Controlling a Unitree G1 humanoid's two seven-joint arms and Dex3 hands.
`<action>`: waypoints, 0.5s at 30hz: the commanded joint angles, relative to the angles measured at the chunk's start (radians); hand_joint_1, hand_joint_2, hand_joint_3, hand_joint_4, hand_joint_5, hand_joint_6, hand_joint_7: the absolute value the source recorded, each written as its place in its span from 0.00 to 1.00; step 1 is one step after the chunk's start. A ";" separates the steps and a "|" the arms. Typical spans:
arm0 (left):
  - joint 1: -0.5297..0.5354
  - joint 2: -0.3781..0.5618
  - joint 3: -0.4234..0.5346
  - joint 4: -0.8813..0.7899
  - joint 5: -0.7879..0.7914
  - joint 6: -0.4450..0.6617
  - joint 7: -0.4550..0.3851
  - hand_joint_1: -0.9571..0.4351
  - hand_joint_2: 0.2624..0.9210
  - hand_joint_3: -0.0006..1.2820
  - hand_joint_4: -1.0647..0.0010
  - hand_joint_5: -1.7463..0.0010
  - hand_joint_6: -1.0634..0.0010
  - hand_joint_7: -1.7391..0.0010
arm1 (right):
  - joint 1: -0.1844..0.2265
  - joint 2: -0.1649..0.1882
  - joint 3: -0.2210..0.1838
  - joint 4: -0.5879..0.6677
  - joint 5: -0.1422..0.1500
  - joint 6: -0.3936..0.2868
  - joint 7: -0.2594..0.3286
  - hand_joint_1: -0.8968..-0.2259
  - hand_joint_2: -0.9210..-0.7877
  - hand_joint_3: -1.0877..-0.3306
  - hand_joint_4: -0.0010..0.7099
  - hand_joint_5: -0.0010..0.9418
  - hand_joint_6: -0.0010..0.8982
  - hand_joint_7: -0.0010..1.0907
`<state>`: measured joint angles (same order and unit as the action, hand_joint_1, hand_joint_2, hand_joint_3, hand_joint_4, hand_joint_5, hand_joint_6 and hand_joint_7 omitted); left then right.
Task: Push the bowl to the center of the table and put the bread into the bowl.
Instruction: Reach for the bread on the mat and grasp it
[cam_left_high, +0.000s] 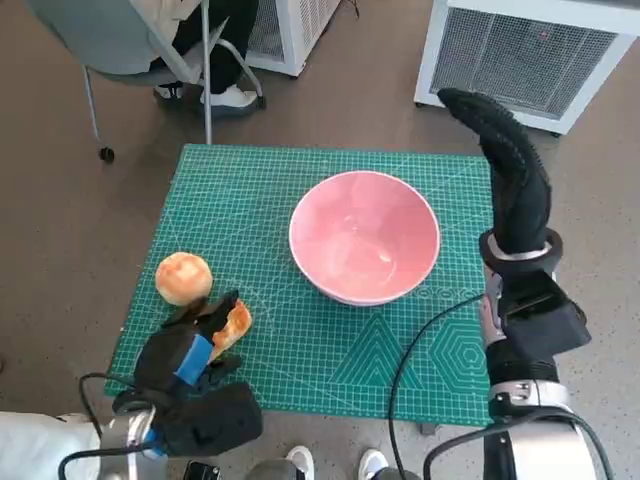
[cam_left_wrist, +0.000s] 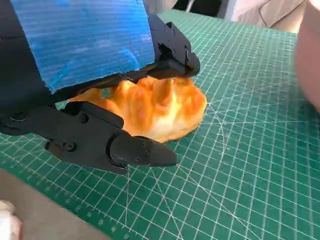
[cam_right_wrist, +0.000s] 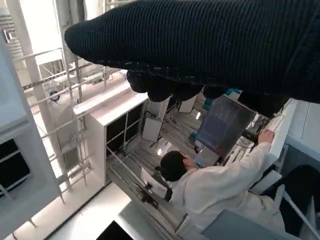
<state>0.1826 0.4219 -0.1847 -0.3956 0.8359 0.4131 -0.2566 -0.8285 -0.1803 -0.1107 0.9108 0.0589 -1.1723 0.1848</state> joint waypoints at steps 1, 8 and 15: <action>0.019 -0.006 -0.020 0.042 0.008 0.034 -0.033 0.51 0.99 0.01 0.27 0.92 0.48 0.97 | 0.024 0.010 0.005 0.009 0.011 0.011 0.015 0.47 0.00 0.43 0.53 0.00 0.21 0.34; 0.022 -0.012 -0.016 0.095 -0.011 -0.016 0.038 0.63 0.98 0.00 0.38 0.63 0.30 0.96 | 0.026 0.011 0.005 0.015 0.026 0.011 0.026 0.47 0.00 0.44 0.53 0.00 0.21 0.33; 0.025 -0.005 -0.010 0.142 -0.036 -0.106 0.137 0.71 1.00 0.05 0.35 0.30 0.38 0.50 | 0.025 0.011 0.000 0.019 0.041 0.015 0.041 0.47 0.00 0.44 0.51 0.00 0.21 0.33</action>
<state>0.1711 0.4193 -0.1839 -0.3000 0.8179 0.3234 -0.1202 -0.8224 -0.1747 -0.1091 0.9128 0.0830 -1.1717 0.2097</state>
